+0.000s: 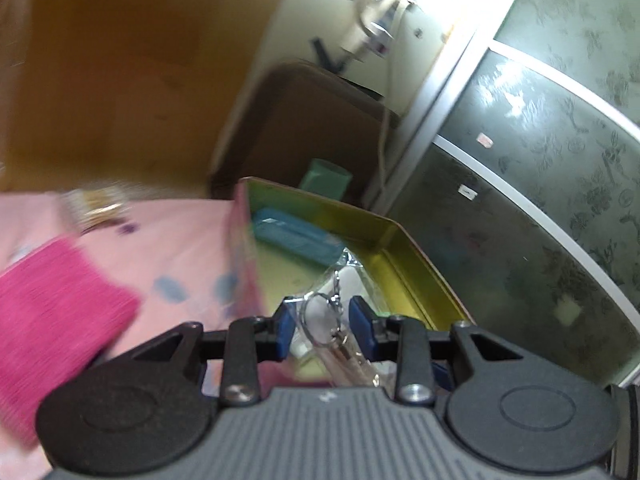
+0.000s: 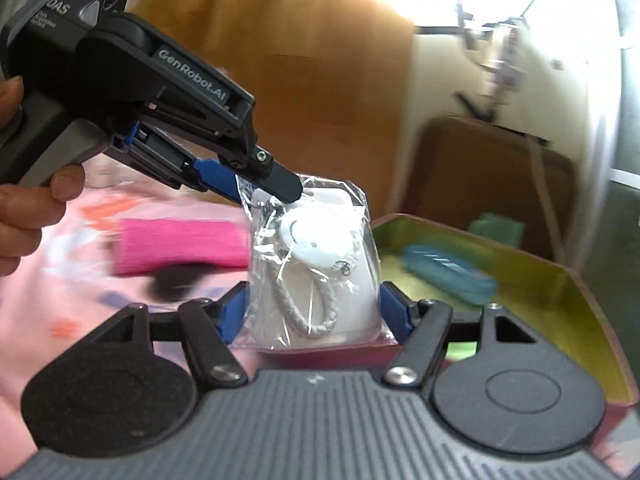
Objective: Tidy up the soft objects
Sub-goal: 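Place the earphone bag into the pink tin and open the left tool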
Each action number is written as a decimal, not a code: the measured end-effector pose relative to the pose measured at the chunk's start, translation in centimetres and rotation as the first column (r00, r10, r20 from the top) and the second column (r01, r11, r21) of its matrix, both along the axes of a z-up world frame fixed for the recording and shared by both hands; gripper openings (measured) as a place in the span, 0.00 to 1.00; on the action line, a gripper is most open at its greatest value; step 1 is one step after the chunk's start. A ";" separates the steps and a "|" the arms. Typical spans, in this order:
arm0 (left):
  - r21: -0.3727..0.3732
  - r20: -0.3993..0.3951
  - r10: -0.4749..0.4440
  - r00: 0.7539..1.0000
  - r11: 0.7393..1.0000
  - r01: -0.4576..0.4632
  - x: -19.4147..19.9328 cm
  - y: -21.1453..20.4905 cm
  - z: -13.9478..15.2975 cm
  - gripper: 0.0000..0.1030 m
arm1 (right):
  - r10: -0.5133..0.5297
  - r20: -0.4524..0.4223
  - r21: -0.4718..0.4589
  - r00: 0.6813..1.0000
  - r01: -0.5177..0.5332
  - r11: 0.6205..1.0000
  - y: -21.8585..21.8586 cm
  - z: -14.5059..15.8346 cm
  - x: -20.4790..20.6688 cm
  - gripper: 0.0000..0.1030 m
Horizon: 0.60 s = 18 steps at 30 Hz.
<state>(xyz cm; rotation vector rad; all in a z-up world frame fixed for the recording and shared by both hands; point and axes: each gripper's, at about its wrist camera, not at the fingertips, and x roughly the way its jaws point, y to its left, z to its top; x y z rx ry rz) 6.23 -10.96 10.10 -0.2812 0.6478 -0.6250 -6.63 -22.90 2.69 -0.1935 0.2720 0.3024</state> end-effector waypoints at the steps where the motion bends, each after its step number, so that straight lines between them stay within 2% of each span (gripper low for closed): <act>1: 0.014 0.010 -0.005 1.000 1.000 0.005 0.7 -1.4 0.1 0.30 | -0.030 0.003 -0.002 1.000 0.030 1.000 -1.2 0.2 0.6 0.69; 2: 0.035 0.026 -0.008 1.000 0.999 0.007 1.8 -3.1 0.4 0.30 | -0.052 0.005 -0.003 0.999 0.052 0.999 -2.1 0.3 1.2 0.69; 3: 0.056 0.040 -0.001 0.999 0.998 -0.002 2.7 -4.3 0.5 0.35 | -0.080 0.009 -0.009 0.997 0.080 0.997 -3.0 0.4 1.9 0.69; 4: 0.081 0.050 0.011 0.999 0.997 -0.015 3.7 -5.6 0.5 0.46 | -0.102 0.013 -0.015 0.995 0.102 0.995 -3.5 0.4 2.6 0.70; 5: 0.117 0.051 0.023 0.998 0.993 -0.029 4.9 -6.8 0.3 0.49 | -0.130 0.014 -0.020 0.991 0.130 0.991 -4.2 0.4 3.6 0.73; 6: 0.157 0.045 0.049 0.998 0.986 -0.055 6.0 -7.9 -0.1 0.50 | -0.152 0.014 -0.031 0.988 0.152 0.988 -4.6 0.4 4.8 0.76; 8: 0.205 0.023 0.090 0.996 0.974 -0.093 6.9 -8.8 -1.0 0.49 | -0.220 0.006 -0.099 0.976 0.219 0.971 -5.1 -0.3 7.7 0.75; 10: 0.184 0.021 0.089 0.996 0.979 -0.092 6.3 -8.3 -1.5 0.49 | -0.289 0.020 -0.131 0.957 0.289 0.948 -5.7 -1.0 8.9 0.74; 11: 0.184 0.040 0.085 0.996 0.979 -0.091 5.5 -7.9 -1.7 0.49 | -0.302 0.022 -0.113 0.953 0.302 0.947 -6.1 -1.0 8.8 0.74; 14: 0.221 0.083 0.097 0.992 0.969 -0.113 3.4 -6.2 -2.1 0.49 | -0.285 0.027 -0.003 0.958 0.285 0.959 -6.9 -1.0 6.8 0.74; 18: 0.226 0.102 0.123 0.987 0.963 -0.144 0.5 -2.6 -2.5 0.50 | -0.290 0.016 0.016 0.957 0.289 0.957 -6.5 -0.9 6.0 0.74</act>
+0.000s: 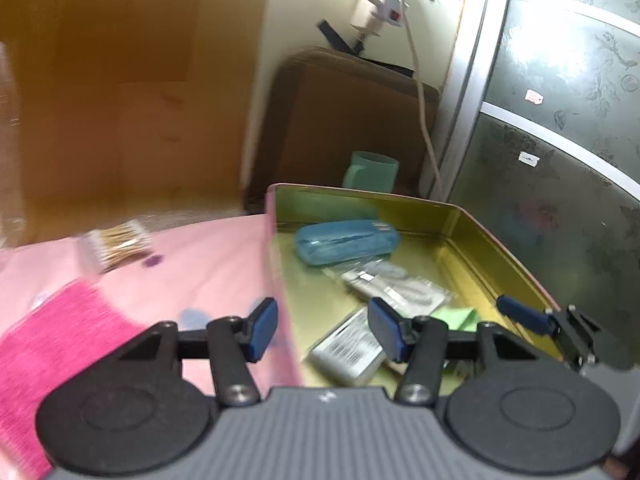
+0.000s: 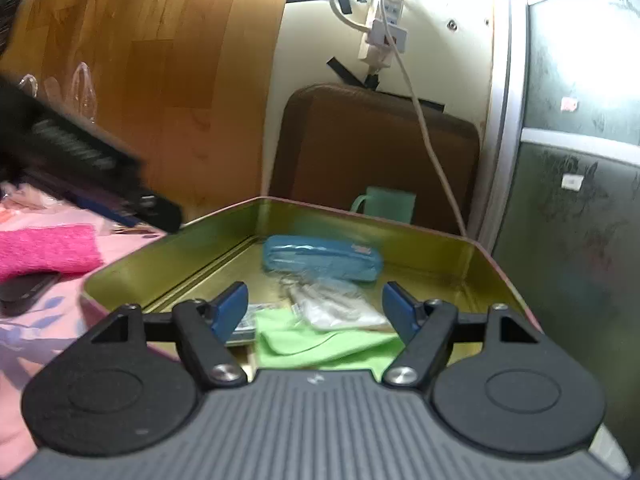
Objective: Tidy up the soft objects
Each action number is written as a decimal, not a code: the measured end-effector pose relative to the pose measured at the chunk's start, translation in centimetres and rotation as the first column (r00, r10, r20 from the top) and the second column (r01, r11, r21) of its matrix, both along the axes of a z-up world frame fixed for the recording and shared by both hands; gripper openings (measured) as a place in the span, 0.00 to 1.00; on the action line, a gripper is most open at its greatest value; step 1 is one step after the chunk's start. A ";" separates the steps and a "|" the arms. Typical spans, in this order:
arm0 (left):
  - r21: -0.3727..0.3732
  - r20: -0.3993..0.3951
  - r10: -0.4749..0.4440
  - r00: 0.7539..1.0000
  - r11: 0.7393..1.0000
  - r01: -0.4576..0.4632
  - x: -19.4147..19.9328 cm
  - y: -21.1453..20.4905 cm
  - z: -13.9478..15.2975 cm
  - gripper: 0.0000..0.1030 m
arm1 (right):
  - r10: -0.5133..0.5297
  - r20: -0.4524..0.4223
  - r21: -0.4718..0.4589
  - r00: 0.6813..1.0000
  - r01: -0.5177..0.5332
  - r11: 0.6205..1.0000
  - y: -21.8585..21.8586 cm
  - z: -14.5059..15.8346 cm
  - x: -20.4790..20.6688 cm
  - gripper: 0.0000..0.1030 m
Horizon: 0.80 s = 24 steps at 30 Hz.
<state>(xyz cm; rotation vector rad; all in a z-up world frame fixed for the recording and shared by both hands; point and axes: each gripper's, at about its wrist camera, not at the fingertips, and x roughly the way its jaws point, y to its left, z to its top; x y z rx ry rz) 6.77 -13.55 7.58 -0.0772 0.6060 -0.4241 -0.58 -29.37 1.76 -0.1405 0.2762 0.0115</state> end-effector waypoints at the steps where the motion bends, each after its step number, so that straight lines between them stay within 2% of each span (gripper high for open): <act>1: 0.005 0.007 0.011 1.000 1.000 -0.011 -0.7 1.1 0.0 0.50 | 0.003 -0.009 0.012 1.000 -0.003 1.000 0.2 0.1 -0.3 0.74; 6: 0.040 0.039 0.121 0.992 0.992 -0.122 -4.1 7.6 -0.8 0.52 | 0.045 -0.037 0.064 0.998 -0.043 0.997 2.1 1.0 -0.5 0.74; 9: 0.064 0.050 0.221 0.974 0.972 -0.224 -5.3 12.0 -1.6 0.52 | 0.098 -0.026 0.099 0.995 -0.095 0.991 3.6 1.9 -1.4 0.74; 12: 0.108 0.041 0.332 0.942 0.936 -0.335 -6.0 16.4 -3.0 0.52 | 0.179 -0.013 0.122 0.984 -0.176 0.977 6.2 2.6 -2.2 0.74; 14: 0.154 0.031 0.408 0.913 0.900 -0.407 -6.4 19.1 -4.3 0.52 | 0.237 -0.012 0.127 0.971 -0.234 0.964 8.2 2.9 -2.4 0.74; 16: 0.173 0.015 0.453 0.892 0.877 -0.448 -6.7 21.2 -5.3 0.52 | 0.296 -0.022 0.129 0.955 -0.291 0.948 10.4 2.9 -2.5 0.74; 20: 0.168 -0.020 0.516 0.856 0.846 -0.506 -7.2 24.1 -7.1 0.55 | 0.379 -0.075 0.119 0.922 -0.369 0.922 14.5 2.3 -1.5 0.73; 22: 0.118 -0.014 0.516 0.857 0.852 -0.511 -7.6 24.7 -6.9 0.62 | 0.402 -0.112 0.129 0.909 -0.388 0.913 16.1 1.6 -0.5 0.73; 24: 0.103 -0.007 0.529 0.849 0.845 -0.525 -7.9 24.8 -6.8 0.65 | 0.416 -0.148 0.162 0.897 -0.393 0.905 17.3 1.3 0.8 0.74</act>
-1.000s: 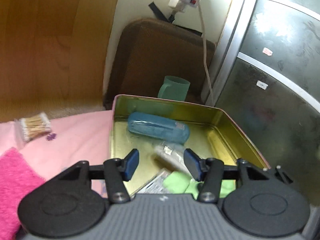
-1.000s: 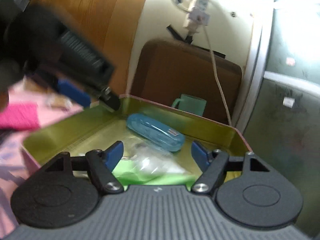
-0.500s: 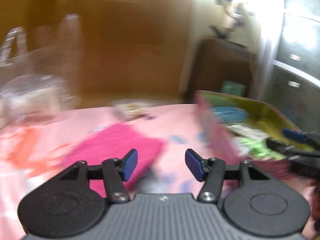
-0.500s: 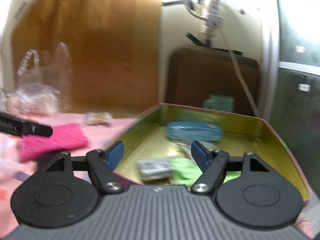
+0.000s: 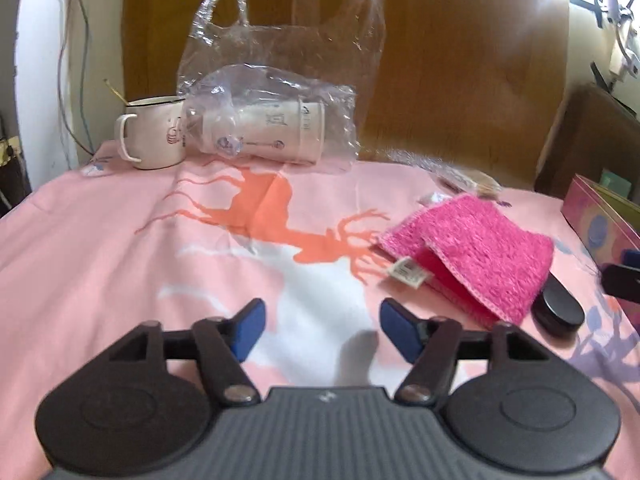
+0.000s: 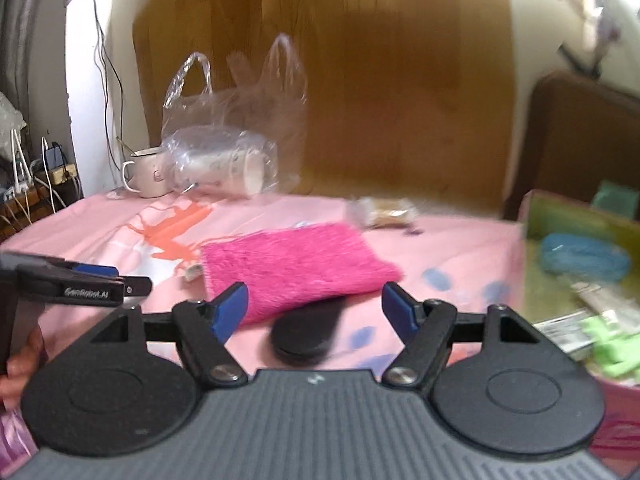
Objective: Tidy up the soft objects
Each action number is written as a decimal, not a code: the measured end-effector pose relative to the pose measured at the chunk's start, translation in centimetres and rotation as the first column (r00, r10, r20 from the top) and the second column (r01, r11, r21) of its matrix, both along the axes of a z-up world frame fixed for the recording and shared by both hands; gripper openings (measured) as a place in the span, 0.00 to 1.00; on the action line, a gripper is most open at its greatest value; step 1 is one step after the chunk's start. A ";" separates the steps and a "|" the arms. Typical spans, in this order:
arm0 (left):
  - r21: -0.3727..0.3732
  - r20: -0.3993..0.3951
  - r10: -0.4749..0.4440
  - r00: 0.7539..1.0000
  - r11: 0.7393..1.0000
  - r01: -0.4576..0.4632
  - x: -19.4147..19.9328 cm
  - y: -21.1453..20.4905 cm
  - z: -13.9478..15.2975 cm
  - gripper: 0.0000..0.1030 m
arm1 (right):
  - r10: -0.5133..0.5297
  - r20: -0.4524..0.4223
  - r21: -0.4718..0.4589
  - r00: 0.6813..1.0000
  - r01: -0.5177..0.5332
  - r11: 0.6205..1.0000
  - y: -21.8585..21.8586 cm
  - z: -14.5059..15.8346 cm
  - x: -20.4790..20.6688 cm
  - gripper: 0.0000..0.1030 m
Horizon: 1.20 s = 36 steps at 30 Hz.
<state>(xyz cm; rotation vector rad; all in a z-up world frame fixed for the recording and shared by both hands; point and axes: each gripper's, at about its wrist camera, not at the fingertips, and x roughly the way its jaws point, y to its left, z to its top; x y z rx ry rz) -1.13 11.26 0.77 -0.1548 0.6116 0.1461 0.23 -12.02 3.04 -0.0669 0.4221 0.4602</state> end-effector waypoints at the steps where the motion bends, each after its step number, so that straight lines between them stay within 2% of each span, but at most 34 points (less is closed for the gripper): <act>1: -0.008 0.004 -0.003 1.000 1.000 0.003 -0.1 0.0 0.0 0.65 | 0.003 -0.026 0.014 1.000 -0.002 1.000 0.6 -0.1 1.0 0.74; 3: -0.021 0.027 -0.013 1.000 1.000 0.013 -0.5 0.1 0.1 0.65 | 0.004 -0.046 0.019 0.999 -0.003 1.000 1.7 -0.3 2.7 0.74; 6: -0.058 0.032 0.001 0.999 0.998 0.001 -0.3 0.7 0.1 0.63 | 0.002 -0.051 -0.039 0.999 -0.004 0.999 3.8 -0.7 4.7 0.73; 7: -0.074 0.029 0.008 1.000 0.997 -0.006 -0.2 1.0 0.0 0.63 | 0.002 -0.057 -0.065 0.998 -0.006 0.998 4.4 -1.0 5.6 0.60; 9: -0.109 0.033 0.015 0.999 0.994 -0.011 -0.1 1.7 -0.1 0.63 | 0.006 -0.091 -0.115 0.996 -0.016 0.993 5.5 -1.9 7.5 0.22; 10: -0.120 0.037 0.018 0.999 0.993 -0.014 -0.1 1.9 -0.1 0.63 | 0.016 -0.118 -0.129 0.993 -0.031 0.991 5.7 -2.3 8.1 0.13; 11: -0.129 0.040 0.020 0.999 0.991 -0.015 -0.2 2.0 -0.1 0.63 | 0.012 -0.134 -0.139 0.991 -0.031 0.990 5.9 -2.6 8.4 0.09; 14: -0.135 0.047 0.020 0.999 0.991 -0.013 -0.3 2.1 -0.1 0.63 | 0.022 -0.099 -0.094 0.995 -0.032 0.995 5.4 -1.6 6.8 0.08; 18: -0.148 0.081 0.011 0.997 0.989 0.001 -0.7 2.3 0.2 0.63 | 0.078 0.031 -0.067 0.997 -0.075 0.995 4.9 0.4 0.5 0.08; 21: -0.168 0.082 0.011 0.997 0.986 0.003 -0.8 2.6 0.2 0.63 | 0.141 0.033 -0.042 0.989 -0.139 0.989 4.1 0.5 -4.5 0.08; 23: -0.174 0.076 0.006 0.997 0.985 0.007 -0.7 2.6 0.2 0.63 | 0.179 -0.023 -0.020 0.984 -0.179 0.984 3.7 -0.6 -7.1 0.09; 26: -0.188 0.053 -0.012 0.998 0.982 0.022 -0.8 2.5 0.2 0.63 | 0.219 -0.120 -0.010 0.968 -0.222 0.975 3.4 -2.9 -9.9 0.16; 27: -0.214 0.044 -0.022 0.999 0.976 0.031 -1.1 2.5 0.2 0.66 | 0.218 -0.127 -0.027 0.968 -0.223 0.974 3.3 -3.4 -10.5 0.30; 28: -0.247 0.037 -0.037 0.999 0.968 0.045 -1.6 2.5 0.2 0.71 | 0.212 -0.114 -0.053 0.971 -0.219 0.974 3.3 -3.7 -11.0 0.53; 29: -0.280 0.034 -0.058 0.998 0.958 0.065 -2.1 2.4 0.2 0.74 | 0.200 -0.089 -0.070 0.976 -0.206 0.976 3.1 -3.6 -11.4 0.64; 30: -0.299 0.031 -0.084 0.996 0.950 0.089 -2.6 2.2 0.4 0.78 | 0.186 -0.070 -0.066 0.980 -0.191 0.979 2.7 -3.3 -11.6 0.81; 31: -0.304 0.025 -0.113 0.993 0.946 0.116 -3.3 1.9 0.7 0.81 | 0.172 -0.047 -0.054 0.984 -0.174 0.983 2.1 -2.9 -11.7 0.90; 33: -0.300 0.015 -0.164 0.986 0.940 0.161 -4.3 0.9 1.1 0.86 | 0.149 -0.003 -0.034 0.989 -0.149 0.988 0.9 -2.2 -11.5 0.91; 34: -0.300 0.010 -0.189 0.982 0.936 0.184 -4.6 0.4 1.3 0.90 | 0.143 0.002 -0.034 0.990 -0.143 0.989 0.5 -2.1 -11.3 0.91; 36: -0.295 -0.015 -0.245 0.970 0.928 0.229 -5.0 -1.2 1.5 0.92 | 0.117 -0.013 -0.058 0.993 -0.118 0.991 0.2 -2.4 -10.0 0.92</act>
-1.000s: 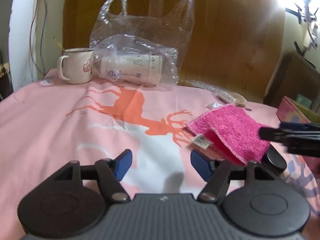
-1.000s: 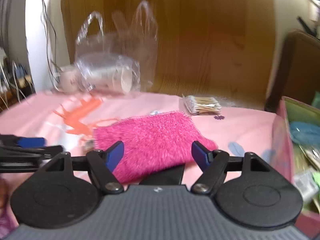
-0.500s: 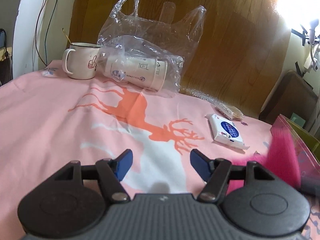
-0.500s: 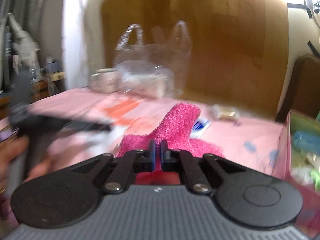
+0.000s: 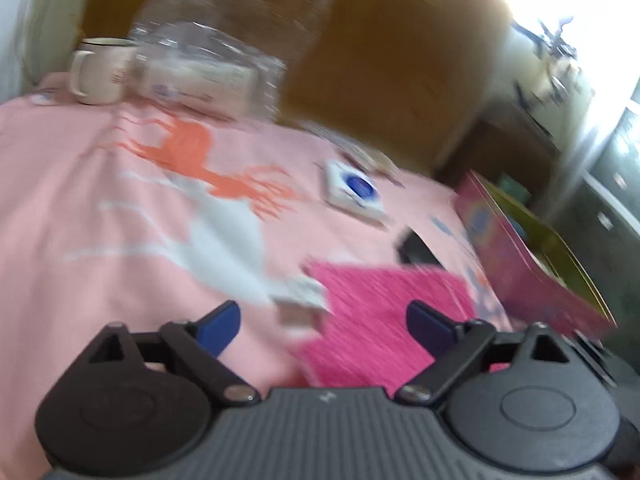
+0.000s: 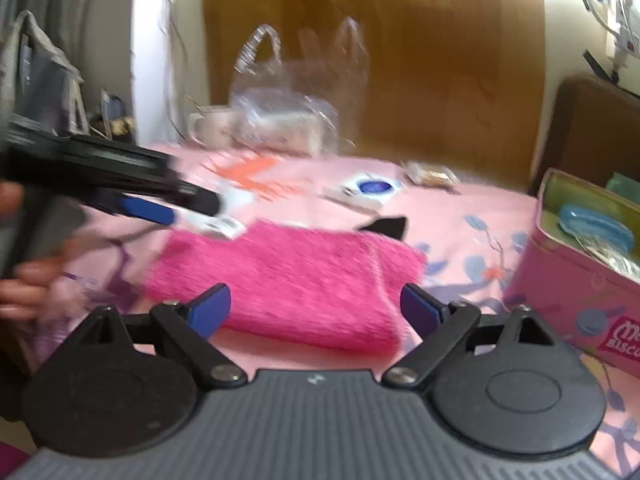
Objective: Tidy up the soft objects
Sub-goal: 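Grasp the pink towel with the left tool and lift it, then drop the pink towel into the pink tin with the left tool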
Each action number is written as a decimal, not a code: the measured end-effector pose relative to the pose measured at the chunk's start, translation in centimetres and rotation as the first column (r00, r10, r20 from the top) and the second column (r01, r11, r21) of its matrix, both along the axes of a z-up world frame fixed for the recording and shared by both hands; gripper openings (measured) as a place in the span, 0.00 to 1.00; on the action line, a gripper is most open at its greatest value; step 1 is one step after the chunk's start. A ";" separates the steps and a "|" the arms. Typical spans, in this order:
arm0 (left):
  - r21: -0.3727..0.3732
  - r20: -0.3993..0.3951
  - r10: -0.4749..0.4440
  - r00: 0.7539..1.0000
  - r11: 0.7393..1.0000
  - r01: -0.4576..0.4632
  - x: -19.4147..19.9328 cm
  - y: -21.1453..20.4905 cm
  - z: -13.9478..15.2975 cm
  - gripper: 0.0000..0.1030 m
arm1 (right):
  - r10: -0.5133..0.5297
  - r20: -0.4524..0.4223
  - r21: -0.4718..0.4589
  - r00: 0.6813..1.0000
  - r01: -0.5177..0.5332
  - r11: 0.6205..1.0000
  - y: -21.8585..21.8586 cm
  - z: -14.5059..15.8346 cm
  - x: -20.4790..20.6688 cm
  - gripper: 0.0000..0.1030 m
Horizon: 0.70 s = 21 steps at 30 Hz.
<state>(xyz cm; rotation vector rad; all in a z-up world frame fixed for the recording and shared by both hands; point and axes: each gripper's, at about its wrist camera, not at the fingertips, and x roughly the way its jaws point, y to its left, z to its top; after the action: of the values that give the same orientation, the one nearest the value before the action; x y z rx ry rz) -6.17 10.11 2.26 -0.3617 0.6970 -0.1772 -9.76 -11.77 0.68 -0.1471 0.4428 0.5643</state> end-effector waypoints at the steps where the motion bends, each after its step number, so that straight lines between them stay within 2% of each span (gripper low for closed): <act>1: 0.010 -0.014 -0.018 1.000 1.000 0.019 0.0 -0.7 -0.1 0.92 | -0.012 -0.011 -0.012 1.000 0.012 1.000 0.1 -0.4 0.7 0.92; 3: 0.022 -0.048 -0.048 0.998 0.999 0.049 0.3 -2.3 -0.8 0.89 | -0.032 -0.063 -0.032 0.998 0.030 0.999 0.1 -1.3 2.1 0.92; 4: 0.057 -0.020 -0.037 0.999 0.998 0.038 0.1 -3.0 -1.0 0.83 | -0.034 -0.100 -0.035 0.994 0.031 0.999 0.3 -1.9 2.8 0.83; 5: 0.087 -0.010 -0.046 0.999 0.995 0.046 -0.1 -3.8 -1.2 0.79 | -0.033 -0.144 -0.018 0.989 0.031 0.999 0.2 -2.4 3.5 0.68; 6: 0.112 -0.003 -0.075 0.997 0.991 0.075 -0.1 -4.7 -1.3 0.60 | -0.031 -0.140 0.012 0.990 0.033 0.999 0.1 -2.4 3.3 0.24; 7: 0.116 0.001 -0.108 0.994 0.988 0.107 -0.2 -5.3 -1.3 0.45 | 0.003 -0.143 0.030 0.990 0.002 1.000 0.3 -2.3 3.0 0.15; 8: 0.080 -0.010 -0.161 0.987 0.984 0.161 -0.1 -5.8 -1.4 0.38 | 0.054 -0.149 0.050 0.987 -0.047 0.998 0.5 -2.0 2.7 0.15; 9: 0.056 -0.007 -0.178 0.984 0.982 0.178 -0.1 -6.2 -1.3 0.27 | 0.100 -0.164 0.071 0.981 -0.089 0.993 0.7 -1.9 2.4 0.15; 12: 0.036 0.014 -0.202 0.979 0.979 0.201 -0.2 -7.1 -0.3 0.13 | 0.100 -0.037 -0.049 0.994 -0.102 0.994 2.3 -1.8 0.1 0.14; 14: 0.026 0.056 -0.224 0.973 0.974 0.223 -0.3 -7.7 1.0 0.12 | 0.086 0.029 -0.055 0.996 -0.085 0.995 2.0 -1.6 -0.8 0.14; 16: 0.026 0.108 -0.253 0.961 0.967 0.252 0.1 -8.8 2.7 0.12 | 0.057 0.085 -0.015 0.995 -0.056 0.998 0.8 -0.8 -1.3 0.14; 18: 0.039 0.159 -0.299 0.941 0.954 0.296 1.3 -10.7 4.6 0.12 | 0.009 0.162 0.014 0.987 -0.012 1.000 -0.4 0.2 -1.4 0.14; 21: 0.088 0.210 -0.379 0.901 0.925 0.369 3.2 -14.8 7.0 0.13 | -0.094 0.294 0.022 0.951 0.091 0.996 -2.4 1.5 -1.7 0.14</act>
<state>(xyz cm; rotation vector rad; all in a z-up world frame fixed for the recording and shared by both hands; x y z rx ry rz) -3.01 -4.67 9.24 -0.1547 0.5405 -0.5594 -11.42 -14.20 2.18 -0.1989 0.1552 0.4427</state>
